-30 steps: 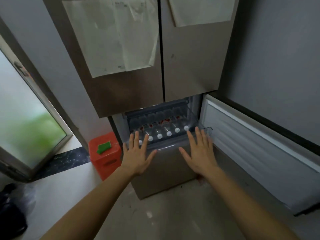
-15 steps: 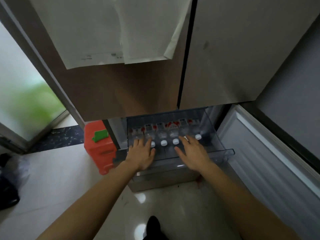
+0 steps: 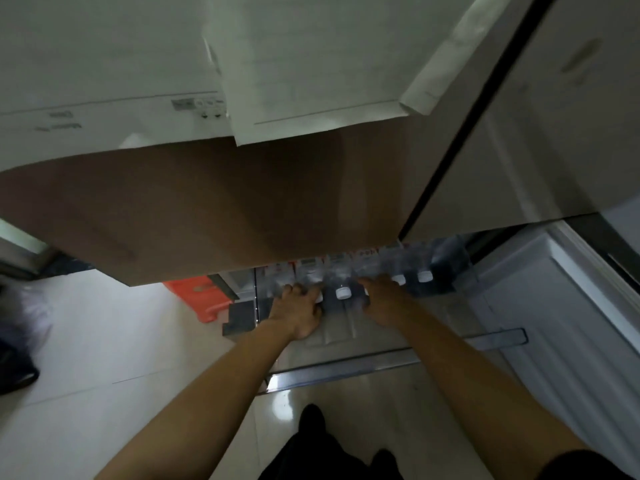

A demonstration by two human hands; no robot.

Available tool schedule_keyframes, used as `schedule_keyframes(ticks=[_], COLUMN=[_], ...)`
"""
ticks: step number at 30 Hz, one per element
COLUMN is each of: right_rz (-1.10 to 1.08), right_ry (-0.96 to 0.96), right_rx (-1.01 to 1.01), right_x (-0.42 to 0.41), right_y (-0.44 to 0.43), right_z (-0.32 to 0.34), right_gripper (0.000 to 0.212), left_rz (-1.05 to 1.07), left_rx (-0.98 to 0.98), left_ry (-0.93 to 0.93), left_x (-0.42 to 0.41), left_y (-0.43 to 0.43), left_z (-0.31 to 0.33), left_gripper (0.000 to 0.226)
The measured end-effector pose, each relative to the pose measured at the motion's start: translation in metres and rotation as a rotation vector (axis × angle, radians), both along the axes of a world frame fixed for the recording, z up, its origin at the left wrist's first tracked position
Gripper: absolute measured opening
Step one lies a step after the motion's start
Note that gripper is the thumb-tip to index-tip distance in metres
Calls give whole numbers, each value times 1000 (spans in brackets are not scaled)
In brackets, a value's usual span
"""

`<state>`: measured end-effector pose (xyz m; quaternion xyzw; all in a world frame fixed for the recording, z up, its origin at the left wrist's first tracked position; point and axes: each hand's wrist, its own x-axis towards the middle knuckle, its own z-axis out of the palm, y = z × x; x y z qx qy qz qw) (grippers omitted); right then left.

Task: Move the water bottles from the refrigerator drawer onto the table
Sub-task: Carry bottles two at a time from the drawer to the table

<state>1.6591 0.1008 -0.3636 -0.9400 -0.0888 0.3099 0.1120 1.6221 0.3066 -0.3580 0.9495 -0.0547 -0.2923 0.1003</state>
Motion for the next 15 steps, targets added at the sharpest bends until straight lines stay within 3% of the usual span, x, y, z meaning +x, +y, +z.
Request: schedule_keyframes(ticks=[4, 9, 15], right_rz=[63, 76, 37], right_ry=[85, 50, 43], right_rx=[-42, 2, 133], right_x=[8, 4, -3], right_y=[-2, -4, -16], right_z=[-10, -9, 10], right_gripper=[72, 80, 61], left_rz=[-12, 64, 225], left_rx=[54, 22, -58], left_ry=[27, 73, -16], left_x=[2, 3, -5], left_y=[-6, -14, -12], left_z=[-5, -5, 10], left_gripper=[60, 63, 46])
